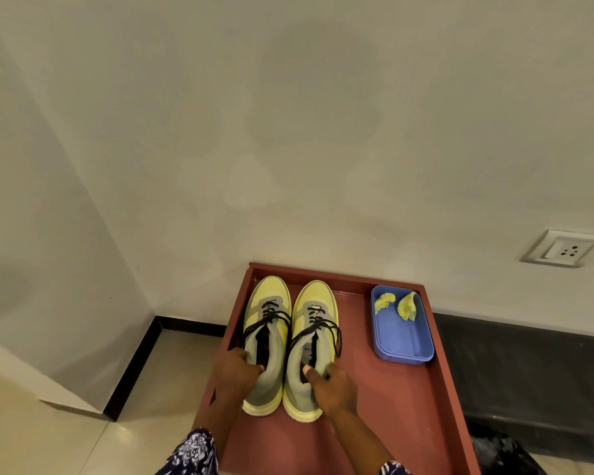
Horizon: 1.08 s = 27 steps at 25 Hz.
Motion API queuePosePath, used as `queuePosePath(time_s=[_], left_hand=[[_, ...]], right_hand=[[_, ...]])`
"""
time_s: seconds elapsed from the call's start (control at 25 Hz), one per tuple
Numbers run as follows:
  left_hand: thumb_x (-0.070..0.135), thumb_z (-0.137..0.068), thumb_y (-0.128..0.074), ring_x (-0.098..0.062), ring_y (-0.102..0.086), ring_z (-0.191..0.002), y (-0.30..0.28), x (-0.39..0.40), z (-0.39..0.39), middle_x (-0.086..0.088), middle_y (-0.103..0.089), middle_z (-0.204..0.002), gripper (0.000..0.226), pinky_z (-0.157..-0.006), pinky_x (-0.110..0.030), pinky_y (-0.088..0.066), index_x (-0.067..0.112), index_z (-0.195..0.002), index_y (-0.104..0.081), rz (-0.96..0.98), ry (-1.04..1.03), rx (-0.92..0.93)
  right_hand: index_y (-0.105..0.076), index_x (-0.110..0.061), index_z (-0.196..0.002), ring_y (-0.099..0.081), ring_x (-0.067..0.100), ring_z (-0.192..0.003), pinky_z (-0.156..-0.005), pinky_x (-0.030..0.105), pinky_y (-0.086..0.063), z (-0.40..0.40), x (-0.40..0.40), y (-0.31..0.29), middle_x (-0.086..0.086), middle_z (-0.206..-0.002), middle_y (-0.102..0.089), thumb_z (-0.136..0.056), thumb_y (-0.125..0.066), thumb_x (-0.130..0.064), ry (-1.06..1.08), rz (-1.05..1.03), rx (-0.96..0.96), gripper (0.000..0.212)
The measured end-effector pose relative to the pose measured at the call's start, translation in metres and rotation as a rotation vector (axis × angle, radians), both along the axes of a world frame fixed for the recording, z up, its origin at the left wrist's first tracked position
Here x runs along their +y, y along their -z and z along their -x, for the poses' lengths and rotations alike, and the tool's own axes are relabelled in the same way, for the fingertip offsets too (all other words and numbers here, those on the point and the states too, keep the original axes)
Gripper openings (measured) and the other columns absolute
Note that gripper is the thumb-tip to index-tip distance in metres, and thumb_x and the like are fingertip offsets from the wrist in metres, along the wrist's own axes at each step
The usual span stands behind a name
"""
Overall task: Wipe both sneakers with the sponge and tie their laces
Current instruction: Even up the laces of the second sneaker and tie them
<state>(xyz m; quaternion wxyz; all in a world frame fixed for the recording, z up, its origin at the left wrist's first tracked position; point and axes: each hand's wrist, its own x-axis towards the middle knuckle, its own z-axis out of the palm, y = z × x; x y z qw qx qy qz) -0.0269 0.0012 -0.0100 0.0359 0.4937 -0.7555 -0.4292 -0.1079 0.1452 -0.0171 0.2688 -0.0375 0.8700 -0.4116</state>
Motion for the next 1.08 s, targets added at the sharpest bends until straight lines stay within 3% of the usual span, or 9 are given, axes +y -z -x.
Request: queuePosePath(time_s=[0.12,0.24,0.4,0.48,0.64,0.76,0.84,0.96,1.08], left_hand=[[0.019,-0.075,-0.073,-0.030,-0.061,-0.081,0.002,0.001,0.000,-0.010,-0.058,-0.079,0.023,-0.073,-0.038,-0.054,0.010,-0.077,-0.053,-0.043,-0.050,0.034],[0.031,-0.073,-0.076,-0.028,-0.063,-0.073,0.005,0.001,-0.002,-0.015,-0.064,-0.078,0.033,-0.071,-0.037,-0.053,0.002,-0.077,-0.062,-0.115,-0.126,0.042],[0.036,-0.071,-0.077,-0.029,-0.063,-0.085,0.011,0.005,-0.003,-0.016,-0.067,-0.092,0.045,-0.082,-0.039,-0.053,0.001,-0.096,-0.065,-0.214,-0.235,0.114],[0.035,-0.073,-0.076,-0.032,-0.062,-0.091,0.010,0.006,-0.002,-0.019,-0.066,-0.099,0.047,-0.082,-0.037,-0.051,-0.001,-0.102,-0.064,-0.231,-0.251,0.102],[0.022,-0.075,-0.074,-0.031,-0.061,-0.080,0.008,0.004,0.000,-0.017,-0.066,-0.088,0.024,-0.075,-0.036,-0.052,0.002,-0.084,-0.064,-0.211,-0.248,0.102],[0.016,-0.077,-0.070,-0.028,-0.060,-0.074,0.009,0.004,-0.001,-0.013,-0.063,-0.079,0.012,-0.069,-0.033,-0.050,0.009,-0.075,-0.061,-0.182,-0.209,0.084],[0.014,-0.079,-0.067,-0.024,-0.056,-0.065,0.009,0.005,-0.002,-0.010,-0.059,-0.070,0.017,-0.063,-0.029,-0.048,0.011,-0.065,-0.058,-0.171,-0.188,0.080],[0.010,-0.078,-0.064,-0.023,-0.053,-0.059,0.014,0.005,-0.004,-0.013,-0.058,-0.065,0.014,-0.058,-0.028,-0.042,-0.003,-0.074,-0.064,-0.149,-0.195,0.101],[0.006,-0.079,-0.060,-0.024,-0.050,-0.057,0.015,0.008,-0.006,-0.014,-0.053,-0.062,0.014,-0.055,-0.026,-0.037,-0.007,-0.075,-0.063,-0.150,-0.196,0.119]], right_hand=[[-0.037,-0.014,-0.059,-0.049,0.022,-0.074,-0.067,0.026,-0.035,0.001,0.002,0.000,0.003,-0.068,-0.050,-0.084,-0.062,-0.039,0.011,0.010,-0.026,0.043],[-0.042,-0.017,-0.062,-0.052,0.023,-0.075,-0.068,0.028,-0.038,0.001,0.005,0.000,0.004,-0.071,-0.055,-0.083,-0.062,-0.042,0.037,0.039,-0.011,0.038],[-0.037,-0.033,-0.066,-0.061,0.025,-0.084,-0.074,0.032,-0.050,0.002,0.009,0.002,0.002,-0.084,-0.062,-0.081,-0.063,-0.044,0.135,0.090,-0.020,0.032],[-0.047,-0.032,-0.073,-0.064,0.026,-0.088,-0.079,0.041,-0.056,0.002,0.010,0.007,0.002,-0.086,-0.066,-0.077,-0.066,-0.047,0.153,0.101,-0.055,0.025],[-0.058,-0.023,-0.091,-0.063,0.026,-0.089,-0.078,0.048,-0.056,0.004,0.005,0.011,0.000,-0.086,-0.065,-0.071,-0.071,-0.047,0.148,0.135,-0.122,0.033],[-0.057,-0.023,-0.101,-0.060,0.024,-0.090,-0.065,0.044,-0.059,0.002,-0.001,0.007,0.001,-0.099,-0.062,-0.069,-0.073,-0.040,0.167,0.130,-0.215,0.040],[-0.055,-0.020,-0.099,-0.057,0.026,-0.087,-0.054,0.038,-0.058,0.002,-0.004,0.005,0.006,-0.106,-0.056,-0.069,-0.074,-0.030,0.213,0.148,-0.319,0.038],[-0.054,-0.016,-0.093,-0.056,0.028,-0.078,-0.053,0.033,-0.053,0.003,-0.007,0.008,0.013,-0.109,-0.052,-0.069,-0.069,-0.017,0.239,0.177,-0.353,0.028],[-0.055,-0.016,-0.089,-0.054,0.028,-0.071,-0.049,0.027,-0.048,0.003,-0.004,0.009,0.016,-0.105,-0.056,-0.067,-0.064,-0.014,0.233,0.185,-0.357,0.024]])
